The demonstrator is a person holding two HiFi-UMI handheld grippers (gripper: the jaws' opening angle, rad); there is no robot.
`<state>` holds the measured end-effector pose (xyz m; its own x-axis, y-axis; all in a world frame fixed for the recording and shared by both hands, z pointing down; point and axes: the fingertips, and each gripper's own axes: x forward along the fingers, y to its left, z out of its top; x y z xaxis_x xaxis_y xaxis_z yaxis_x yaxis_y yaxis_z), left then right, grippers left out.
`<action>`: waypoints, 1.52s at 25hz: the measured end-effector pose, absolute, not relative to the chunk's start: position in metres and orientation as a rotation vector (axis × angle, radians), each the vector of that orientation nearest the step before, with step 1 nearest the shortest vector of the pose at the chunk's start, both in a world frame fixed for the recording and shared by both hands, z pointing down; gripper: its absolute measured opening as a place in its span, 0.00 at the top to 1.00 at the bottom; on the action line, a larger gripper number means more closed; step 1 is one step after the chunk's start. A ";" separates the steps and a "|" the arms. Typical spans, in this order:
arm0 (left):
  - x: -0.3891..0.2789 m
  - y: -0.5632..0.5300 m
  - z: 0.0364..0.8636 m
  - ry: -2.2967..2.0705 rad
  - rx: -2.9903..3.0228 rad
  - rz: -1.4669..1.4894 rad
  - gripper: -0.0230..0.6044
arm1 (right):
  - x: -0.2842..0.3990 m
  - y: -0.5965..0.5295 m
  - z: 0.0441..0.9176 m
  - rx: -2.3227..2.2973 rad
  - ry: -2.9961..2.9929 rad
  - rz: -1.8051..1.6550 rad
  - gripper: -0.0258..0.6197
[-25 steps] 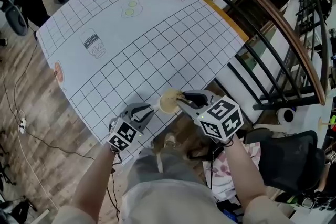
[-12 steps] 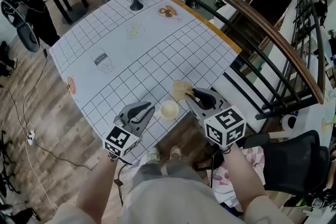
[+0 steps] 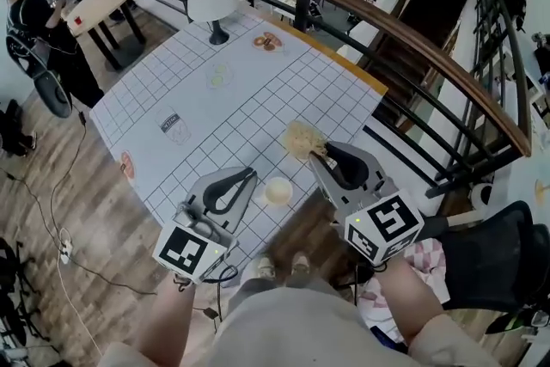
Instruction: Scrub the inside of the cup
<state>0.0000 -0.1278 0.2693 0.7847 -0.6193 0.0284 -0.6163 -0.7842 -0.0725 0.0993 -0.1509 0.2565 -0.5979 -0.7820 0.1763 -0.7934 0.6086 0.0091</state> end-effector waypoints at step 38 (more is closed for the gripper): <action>-0.006 -0.078 0.254 1.148 -2.807 -0.134 0.94 | 0.112 -0.071 0.216 1.480 -2.668 -0.151 0.82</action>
